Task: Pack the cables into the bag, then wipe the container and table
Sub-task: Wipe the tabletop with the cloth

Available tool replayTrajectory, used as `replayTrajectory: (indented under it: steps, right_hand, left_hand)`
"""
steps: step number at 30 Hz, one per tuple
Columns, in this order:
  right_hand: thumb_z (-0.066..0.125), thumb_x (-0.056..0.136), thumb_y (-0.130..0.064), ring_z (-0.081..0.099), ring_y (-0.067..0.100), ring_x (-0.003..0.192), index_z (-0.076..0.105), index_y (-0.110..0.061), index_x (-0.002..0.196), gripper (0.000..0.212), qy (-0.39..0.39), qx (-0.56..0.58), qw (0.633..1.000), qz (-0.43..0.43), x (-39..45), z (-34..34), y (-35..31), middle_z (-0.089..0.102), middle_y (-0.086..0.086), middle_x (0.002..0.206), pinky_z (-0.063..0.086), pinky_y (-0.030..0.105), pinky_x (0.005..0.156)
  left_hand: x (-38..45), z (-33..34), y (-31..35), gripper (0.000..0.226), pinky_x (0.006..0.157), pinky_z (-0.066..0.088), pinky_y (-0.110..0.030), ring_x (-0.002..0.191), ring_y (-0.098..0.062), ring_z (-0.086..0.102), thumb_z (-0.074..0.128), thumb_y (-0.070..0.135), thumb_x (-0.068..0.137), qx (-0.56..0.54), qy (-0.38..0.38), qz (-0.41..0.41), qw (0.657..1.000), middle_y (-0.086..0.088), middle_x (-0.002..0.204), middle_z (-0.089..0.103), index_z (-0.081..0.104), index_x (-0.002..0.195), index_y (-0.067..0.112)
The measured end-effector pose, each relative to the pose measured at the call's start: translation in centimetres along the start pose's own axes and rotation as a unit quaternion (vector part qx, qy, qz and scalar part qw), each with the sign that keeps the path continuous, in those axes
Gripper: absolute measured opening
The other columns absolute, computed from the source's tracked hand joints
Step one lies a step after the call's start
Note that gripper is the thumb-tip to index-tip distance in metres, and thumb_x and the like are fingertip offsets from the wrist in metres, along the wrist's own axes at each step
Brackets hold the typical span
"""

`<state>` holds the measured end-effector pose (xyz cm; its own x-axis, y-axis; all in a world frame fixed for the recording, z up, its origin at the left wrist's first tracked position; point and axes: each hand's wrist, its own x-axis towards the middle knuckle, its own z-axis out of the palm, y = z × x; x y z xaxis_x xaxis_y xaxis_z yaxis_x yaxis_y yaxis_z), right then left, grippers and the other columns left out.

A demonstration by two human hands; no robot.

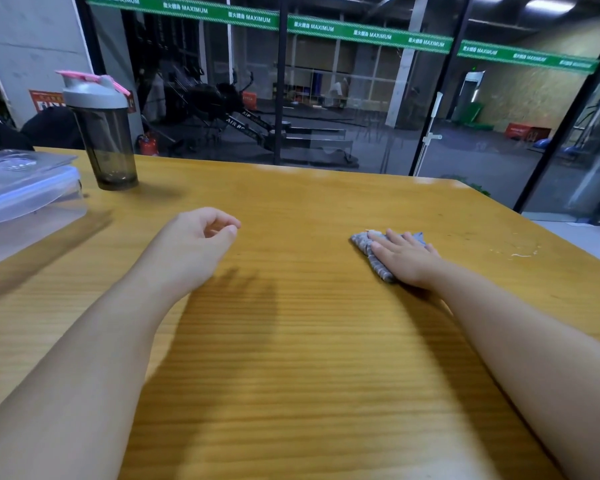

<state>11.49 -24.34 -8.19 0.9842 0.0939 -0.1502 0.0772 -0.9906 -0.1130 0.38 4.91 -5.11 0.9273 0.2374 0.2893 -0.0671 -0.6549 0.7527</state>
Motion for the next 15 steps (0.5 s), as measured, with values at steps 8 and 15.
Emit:
replayTrajectory:
  steps: [8, 15]
  right_hand:
    - [0.011, 0.097, -0.059, -0.009, 0.021, 0.148, 0.006, -0.047, 0.148, 0.053, -0.011, -0.010, 0.997, -0.081, -0.4, 0.9, -7.8, -0.005, -0.008, 0.161, -0.004, 0.050, 0.117]
    - [0.012, 0.099, -0.055, -0.011, 0.019, 0.147, 0.006, -0.047, 0.148, 0.050, -0.028, -0.009, 0.979, -0.203, -4.4, 2.1, -12.4, -0.006, -0.009, 0.160, -0.007, 0.049, 0.117]
  left_hand:
    - [0.2, -0.3, 0.4, 0.017, 0.063, 0.041, -0.021, 0.086, -0.001, 0.054, 0.047, 0.032, 0.094, -0.016, 0.021, 0.034, 0.999, 0.017, 0.095, 0.060, 0.063, 0.099, 0.032]
    - [-0.2, -0.4, 0.7, 0.016, 0.076, 0.048, -0.027, 0.087, -0.008, 0.062, 0.047, 0.028, 0.093, -0.060, 0.022, 0.074, 0.995, 0.015, 0.090, 0.066, 0.063, 0.094, 0.030]
